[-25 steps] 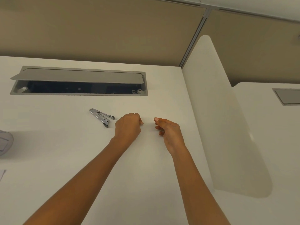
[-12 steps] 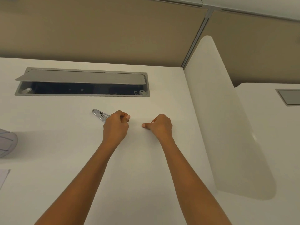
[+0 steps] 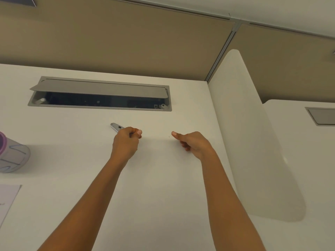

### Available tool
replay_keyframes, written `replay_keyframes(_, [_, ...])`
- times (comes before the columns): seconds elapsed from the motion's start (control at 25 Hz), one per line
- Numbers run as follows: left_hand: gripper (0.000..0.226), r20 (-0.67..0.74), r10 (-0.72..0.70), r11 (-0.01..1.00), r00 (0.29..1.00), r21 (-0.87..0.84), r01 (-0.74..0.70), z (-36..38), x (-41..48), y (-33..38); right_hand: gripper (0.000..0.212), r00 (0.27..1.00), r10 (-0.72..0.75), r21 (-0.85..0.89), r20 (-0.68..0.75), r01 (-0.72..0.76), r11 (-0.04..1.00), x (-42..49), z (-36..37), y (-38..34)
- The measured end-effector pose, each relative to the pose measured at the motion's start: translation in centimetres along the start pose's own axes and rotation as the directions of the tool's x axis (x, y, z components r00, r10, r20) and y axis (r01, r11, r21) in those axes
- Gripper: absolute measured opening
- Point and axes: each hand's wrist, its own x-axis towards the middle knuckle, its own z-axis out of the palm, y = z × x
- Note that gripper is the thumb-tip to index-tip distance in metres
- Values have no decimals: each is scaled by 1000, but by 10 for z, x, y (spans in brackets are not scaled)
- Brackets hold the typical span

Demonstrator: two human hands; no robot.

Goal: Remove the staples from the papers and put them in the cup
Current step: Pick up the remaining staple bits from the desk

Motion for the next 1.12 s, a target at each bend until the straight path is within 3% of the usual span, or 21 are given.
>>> replay_keyframes(0.12, [21, 7, -25, 999, 1000, -34, 25, -10, -1, -1, 48, 999, 21, 111, 28, -24, 994, -6, -6, 1])
replay_keyframes(0.28, [24, 19, -31, 996, 999, -80, 33, -23, -3, -3, 32, 998, -7, 166, 56, -3, 986, -14, -5, -5])
replay_keyframes(0.52, [21, 18, -21, 998, 1000, -51, 22, -50, -11, -8, 39, 981, -54, -200, -187, 16, 980, 1, 20, -3])
replay_keyframes(0.68, [22, 33, -44, 998, 998, -32, 45, -62, -11, -16, 53, 962, -109, -495, -252, -31, 869, 7, 33, -13])
replay_keyframes(0.92, [21, 36, -57, 998, 998, -32, 58, -66, -6, -17, 52, 938, -157, -588, -309, -58, 807, 6, 45, -12])
replay_keyframes(1.12, [19, 86, -48, 996, 995, -67, 53, -60, -8, -14, 54, 960, -96, -504, -264, -52, 862, 10, 36, -12])
